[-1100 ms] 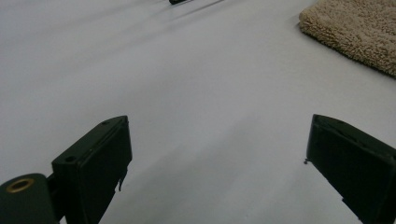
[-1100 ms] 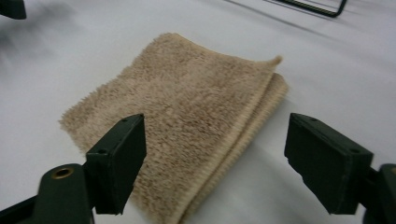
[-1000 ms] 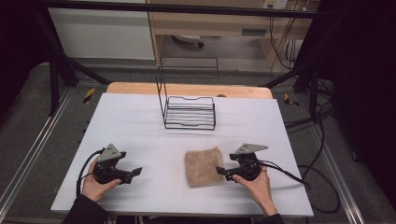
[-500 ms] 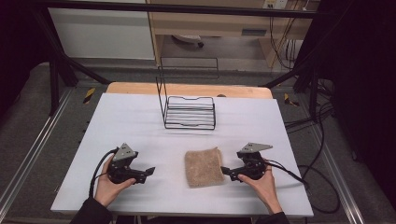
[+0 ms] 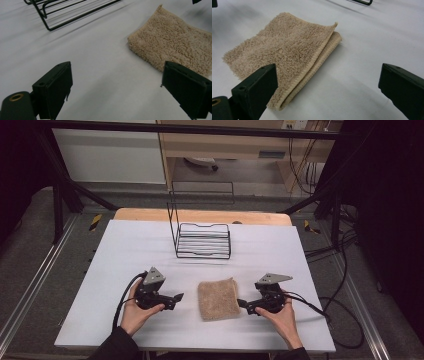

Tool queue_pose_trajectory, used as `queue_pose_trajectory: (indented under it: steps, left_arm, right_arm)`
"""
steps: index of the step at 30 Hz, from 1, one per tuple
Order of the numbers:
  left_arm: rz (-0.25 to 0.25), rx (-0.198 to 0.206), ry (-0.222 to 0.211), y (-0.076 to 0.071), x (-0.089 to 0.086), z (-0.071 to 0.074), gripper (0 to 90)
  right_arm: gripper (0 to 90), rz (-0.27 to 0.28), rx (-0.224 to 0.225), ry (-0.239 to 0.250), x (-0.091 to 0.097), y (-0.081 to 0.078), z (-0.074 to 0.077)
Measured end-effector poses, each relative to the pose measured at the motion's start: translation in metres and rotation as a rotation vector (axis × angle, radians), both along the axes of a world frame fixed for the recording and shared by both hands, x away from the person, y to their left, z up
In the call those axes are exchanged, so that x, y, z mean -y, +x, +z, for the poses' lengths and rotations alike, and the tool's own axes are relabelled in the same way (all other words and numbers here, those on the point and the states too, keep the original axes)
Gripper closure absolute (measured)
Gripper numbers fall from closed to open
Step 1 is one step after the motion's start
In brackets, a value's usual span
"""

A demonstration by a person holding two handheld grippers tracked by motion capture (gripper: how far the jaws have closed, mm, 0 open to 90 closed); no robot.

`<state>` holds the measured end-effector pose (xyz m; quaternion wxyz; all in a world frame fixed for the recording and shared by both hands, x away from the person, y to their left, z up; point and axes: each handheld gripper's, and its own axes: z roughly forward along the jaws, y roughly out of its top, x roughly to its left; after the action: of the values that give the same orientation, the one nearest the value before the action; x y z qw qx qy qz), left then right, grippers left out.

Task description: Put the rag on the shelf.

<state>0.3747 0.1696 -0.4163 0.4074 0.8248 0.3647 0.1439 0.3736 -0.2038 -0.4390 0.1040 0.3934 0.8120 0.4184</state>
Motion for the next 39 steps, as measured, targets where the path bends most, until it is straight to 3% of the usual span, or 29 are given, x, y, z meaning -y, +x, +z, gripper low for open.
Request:
queue_pose_trajectory:
  steps: [10, 21, 27, 39]
  left_arm:
    - [-0.019, -0.015, 0.001, 0.017, 0.036, 0.002, 11.0]
    - [0.004, -0.061, -0.009, 0.036, 0.057, -0.007, 15.9]
    - [0.03, -0.073, 0.034, 0.045, 0.067, -0.018, 23.8]
    - [0.037, -0.123, 0.027, 0.052, 0.072, -0.026, 46.3]
  right_arm:
    - [2.5, -0.005, 0.003, -0.001, 0.0, -0.001, 0.0]
    - [2.5, -0.008, 0.01, 0.002, 0.001, -0.001, 0.002]
    - [2.4, -0.009, 0.01, -0.003, 0.001, -0.002, 0.001]
    - [2.8, -0.007, 0.011, -0.005, 0.001, -0.001, 0.001]
